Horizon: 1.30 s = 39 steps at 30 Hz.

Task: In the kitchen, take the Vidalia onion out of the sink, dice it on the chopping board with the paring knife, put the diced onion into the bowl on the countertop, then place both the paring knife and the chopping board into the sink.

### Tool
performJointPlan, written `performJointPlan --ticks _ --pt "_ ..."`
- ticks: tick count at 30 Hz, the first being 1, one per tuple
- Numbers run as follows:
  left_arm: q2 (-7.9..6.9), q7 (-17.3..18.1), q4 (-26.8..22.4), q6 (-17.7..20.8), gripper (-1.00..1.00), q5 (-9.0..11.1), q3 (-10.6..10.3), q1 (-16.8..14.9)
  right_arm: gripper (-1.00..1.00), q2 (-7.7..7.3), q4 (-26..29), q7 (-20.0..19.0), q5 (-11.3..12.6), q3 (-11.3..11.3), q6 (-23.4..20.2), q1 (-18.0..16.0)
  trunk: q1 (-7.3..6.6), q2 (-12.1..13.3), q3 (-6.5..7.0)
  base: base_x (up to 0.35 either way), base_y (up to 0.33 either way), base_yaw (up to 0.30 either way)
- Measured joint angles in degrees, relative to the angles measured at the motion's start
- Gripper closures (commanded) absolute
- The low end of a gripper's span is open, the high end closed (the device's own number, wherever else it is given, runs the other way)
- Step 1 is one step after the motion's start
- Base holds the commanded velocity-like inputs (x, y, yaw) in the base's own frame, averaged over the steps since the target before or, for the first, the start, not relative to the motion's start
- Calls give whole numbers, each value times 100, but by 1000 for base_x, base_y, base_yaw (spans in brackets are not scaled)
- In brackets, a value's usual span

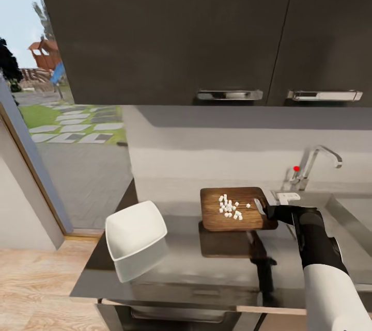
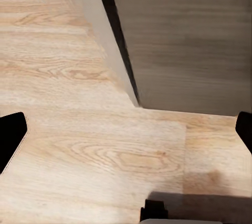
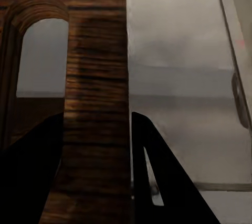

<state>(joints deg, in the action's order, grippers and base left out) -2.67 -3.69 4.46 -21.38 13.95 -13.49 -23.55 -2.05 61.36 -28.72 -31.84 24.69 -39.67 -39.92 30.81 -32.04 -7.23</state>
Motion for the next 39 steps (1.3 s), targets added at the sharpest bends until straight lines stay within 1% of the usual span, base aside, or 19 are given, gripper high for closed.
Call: performJointPlan --ticks 39 --pt "-9 -4 0 0 -100 0 1 0 100 0 -1 0 -11 0 4 1 0 1 351 0 260 0"
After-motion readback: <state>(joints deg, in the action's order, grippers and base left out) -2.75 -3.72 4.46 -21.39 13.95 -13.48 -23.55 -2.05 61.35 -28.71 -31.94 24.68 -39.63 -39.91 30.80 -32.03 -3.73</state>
